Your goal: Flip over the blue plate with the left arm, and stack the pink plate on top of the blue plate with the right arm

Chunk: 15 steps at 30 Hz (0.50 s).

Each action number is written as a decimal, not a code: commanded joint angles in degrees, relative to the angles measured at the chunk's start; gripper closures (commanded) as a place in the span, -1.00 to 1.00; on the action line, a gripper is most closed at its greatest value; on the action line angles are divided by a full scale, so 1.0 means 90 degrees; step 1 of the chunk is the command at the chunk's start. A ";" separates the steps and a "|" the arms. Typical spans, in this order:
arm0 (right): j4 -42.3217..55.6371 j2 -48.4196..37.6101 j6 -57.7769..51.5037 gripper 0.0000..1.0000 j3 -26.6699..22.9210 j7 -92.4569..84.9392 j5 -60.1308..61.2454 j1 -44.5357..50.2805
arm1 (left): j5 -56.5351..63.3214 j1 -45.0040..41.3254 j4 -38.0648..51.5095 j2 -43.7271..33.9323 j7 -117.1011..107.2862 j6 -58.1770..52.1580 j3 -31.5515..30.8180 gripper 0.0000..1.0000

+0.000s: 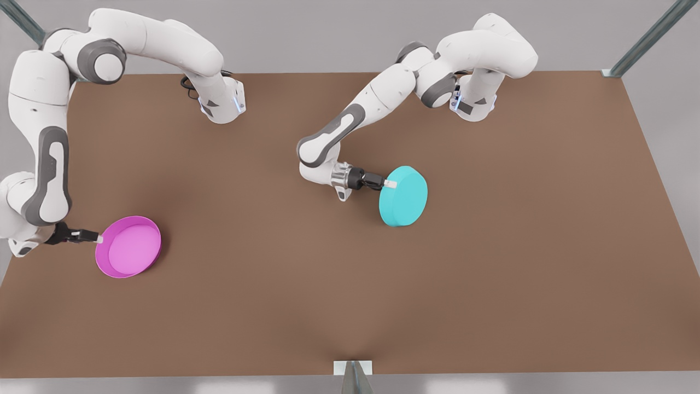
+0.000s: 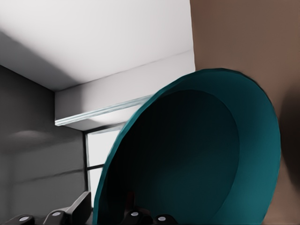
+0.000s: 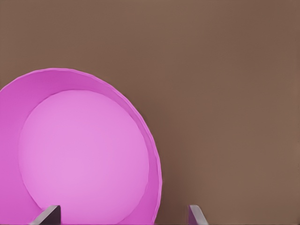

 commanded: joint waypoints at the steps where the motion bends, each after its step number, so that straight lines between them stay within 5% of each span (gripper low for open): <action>1: 0.0001 0.0021 0.0032 -1.00 0.0000 -0.0026 0.0005 -0.0005 | -0.0078 0.0000 0.0028 0.0012 0.0000 -0.0001 0.0001 -0.56; 15: 0.0539 0.0676 -0.0349 -1.00 -0.0019 0.0150 0.0357 -0.0064 | -0.2645 0.0107 0.1277 0.0052 -0.1395 0.0477 -0.0742 -0.60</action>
